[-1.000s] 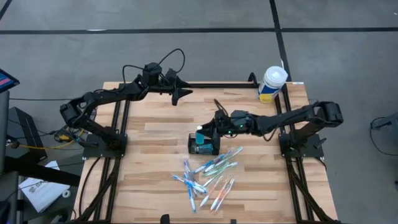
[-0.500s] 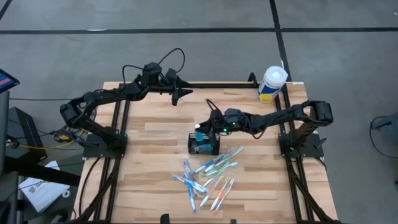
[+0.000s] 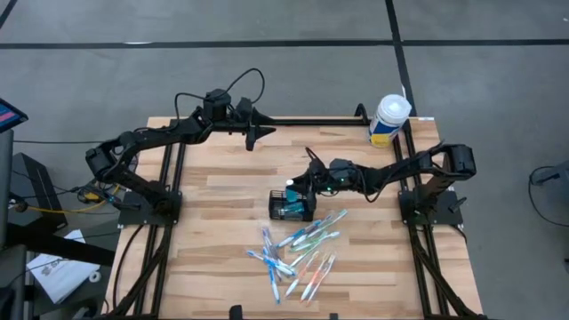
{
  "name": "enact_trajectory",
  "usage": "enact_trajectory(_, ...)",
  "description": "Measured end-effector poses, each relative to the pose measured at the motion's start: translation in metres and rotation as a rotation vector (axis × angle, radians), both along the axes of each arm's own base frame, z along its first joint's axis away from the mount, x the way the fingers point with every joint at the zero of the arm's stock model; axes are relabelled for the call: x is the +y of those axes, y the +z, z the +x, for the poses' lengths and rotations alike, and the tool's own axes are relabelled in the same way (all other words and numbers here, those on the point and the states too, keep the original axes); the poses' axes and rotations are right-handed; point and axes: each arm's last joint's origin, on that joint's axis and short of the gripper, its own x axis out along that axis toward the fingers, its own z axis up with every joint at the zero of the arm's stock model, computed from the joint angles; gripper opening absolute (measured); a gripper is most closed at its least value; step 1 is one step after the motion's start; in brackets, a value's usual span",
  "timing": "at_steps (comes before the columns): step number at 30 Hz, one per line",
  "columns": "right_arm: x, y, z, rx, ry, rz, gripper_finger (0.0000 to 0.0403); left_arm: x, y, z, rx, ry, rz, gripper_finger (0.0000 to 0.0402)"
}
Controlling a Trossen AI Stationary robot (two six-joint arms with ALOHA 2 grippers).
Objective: Pick & Place toothbrushing station
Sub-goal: Put the blue mouthwash into the black wire organizer
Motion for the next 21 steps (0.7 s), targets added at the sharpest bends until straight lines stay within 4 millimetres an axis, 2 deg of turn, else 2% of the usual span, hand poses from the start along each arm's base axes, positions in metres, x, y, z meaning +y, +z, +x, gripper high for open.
enact_trajectory(13, 0.002, -0.003, 0.0, 0.017, 0.097, -0.235, 0.0081, 0.0, 0.0, 0.0, -0.002, 0.009, 0.004, 0.0176)
enact_trajectory(21, 0.001, -0.012, -0.011, -0.001, 0.124, -0.222, 0.0081, 0.0, 0.001, 0.0, -0.006, 0.01, 0.0, 0.0176)
